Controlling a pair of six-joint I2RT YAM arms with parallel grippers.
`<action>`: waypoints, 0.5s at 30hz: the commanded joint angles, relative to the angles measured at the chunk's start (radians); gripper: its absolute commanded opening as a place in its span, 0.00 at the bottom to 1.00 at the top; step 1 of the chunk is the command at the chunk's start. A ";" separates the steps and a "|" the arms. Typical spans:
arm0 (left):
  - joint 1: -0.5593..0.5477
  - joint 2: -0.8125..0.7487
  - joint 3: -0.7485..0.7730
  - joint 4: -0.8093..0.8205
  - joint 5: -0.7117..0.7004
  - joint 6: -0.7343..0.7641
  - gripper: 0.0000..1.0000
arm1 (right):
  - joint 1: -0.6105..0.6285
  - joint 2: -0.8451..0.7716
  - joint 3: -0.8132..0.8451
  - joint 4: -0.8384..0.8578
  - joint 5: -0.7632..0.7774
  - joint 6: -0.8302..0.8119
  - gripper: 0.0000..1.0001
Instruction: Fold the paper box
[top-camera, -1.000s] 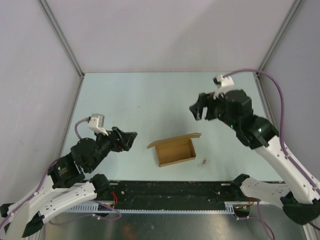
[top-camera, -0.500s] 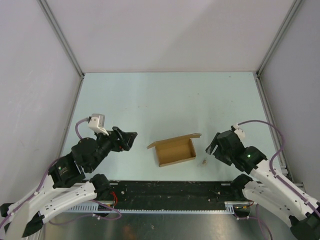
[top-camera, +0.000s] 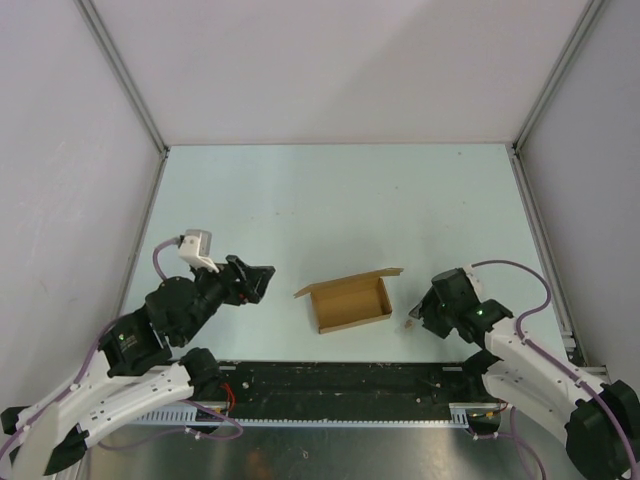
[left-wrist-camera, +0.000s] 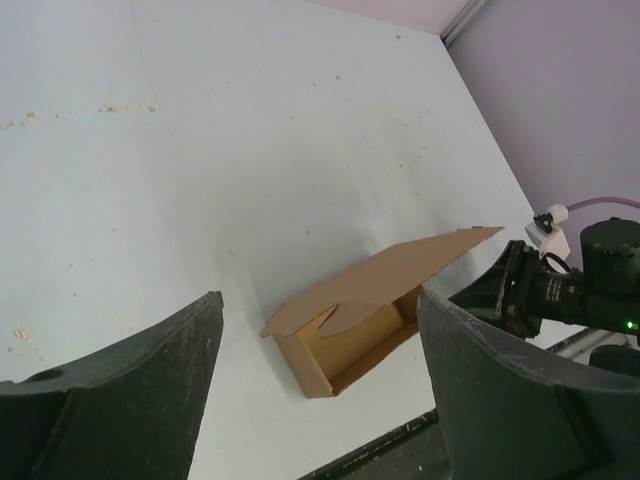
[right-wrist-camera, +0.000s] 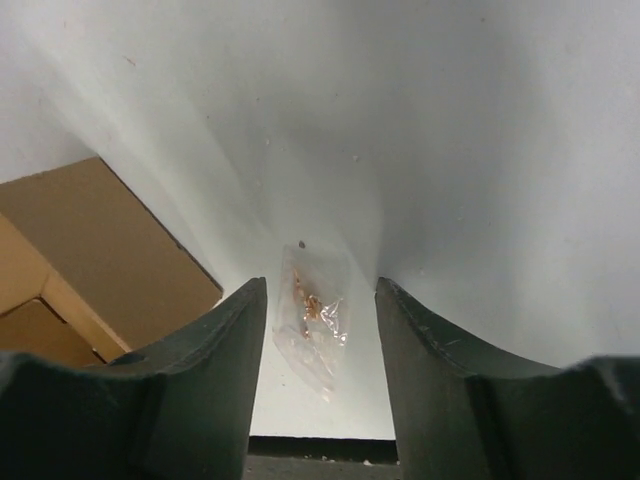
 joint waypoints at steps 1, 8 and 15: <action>-0.005 -0.007 -0.011 0.012 -0.009 -0.021 0.83 | -0.037 -0.010 -0.039 0.085 -0.053 0.017 0.50; -0.005 0.001 -0.014 0.012 -0.015 -0.015 0.84 | -0.062 -0.017 -0.073 0.113 -0.086 0.017 0.40; -0.007 0.002 -0.019 0.012 -0.018 -0.018 0.84 | -0.065 -0.032 -0.080 0.116 -0.091 0.020 0.26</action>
